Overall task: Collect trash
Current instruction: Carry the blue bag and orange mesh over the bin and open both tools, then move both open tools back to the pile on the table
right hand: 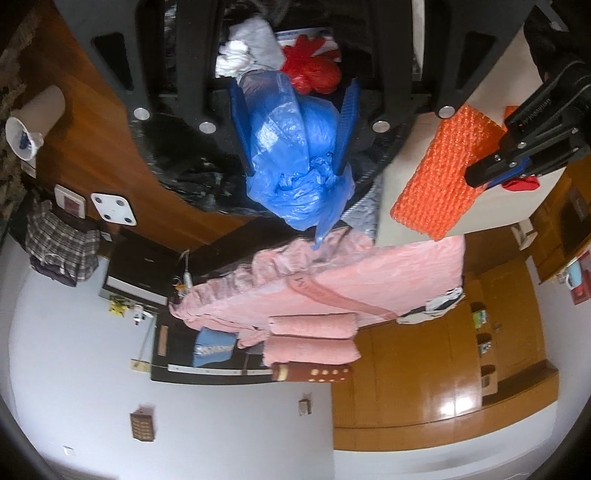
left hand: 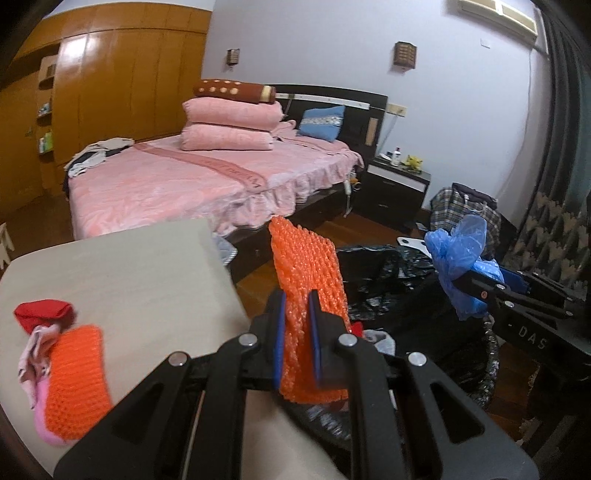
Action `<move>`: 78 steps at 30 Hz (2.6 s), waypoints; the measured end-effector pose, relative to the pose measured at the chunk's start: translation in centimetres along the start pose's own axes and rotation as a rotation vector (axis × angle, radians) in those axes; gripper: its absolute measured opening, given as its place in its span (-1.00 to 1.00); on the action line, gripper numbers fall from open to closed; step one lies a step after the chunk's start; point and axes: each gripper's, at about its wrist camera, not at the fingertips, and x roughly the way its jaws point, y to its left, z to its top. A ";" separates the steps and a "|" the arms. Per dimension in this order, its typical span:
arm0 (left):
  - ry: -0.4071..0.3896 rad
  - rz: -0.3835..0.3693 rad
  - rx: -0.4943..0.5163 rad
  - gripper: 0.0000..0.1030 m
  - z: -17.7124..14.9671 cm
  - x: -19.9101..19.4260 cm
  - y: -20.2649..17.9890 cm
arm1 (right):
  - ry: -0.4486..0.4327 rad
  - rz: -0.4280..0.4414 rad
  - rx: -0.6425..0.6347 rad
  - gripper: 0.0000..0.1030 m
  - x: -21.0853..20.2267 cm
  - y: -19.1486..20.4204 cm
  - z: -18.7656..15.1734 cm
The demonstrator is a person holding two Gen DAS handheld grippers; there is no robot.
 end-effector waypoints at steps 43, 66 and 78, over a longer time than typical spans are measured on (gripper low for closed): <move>-0.012 0.171 -0.052 0.85 -1.9 -2.8 7.8 | 0.011 -0.010 0.000 0.89 1.9 1.7 -0.8; -0.010 0.487 -0.187 0.84 -5.1 -8.7 22.7 | 0.038 0.204 -0.157 0.89 6.2 18.4 -0.9; 0.086 0.464 -0.261 0.53 -6.9 -5.5 26.8 | 0.098 0.230 -0.169 0.89 10.0 22.4 -2.3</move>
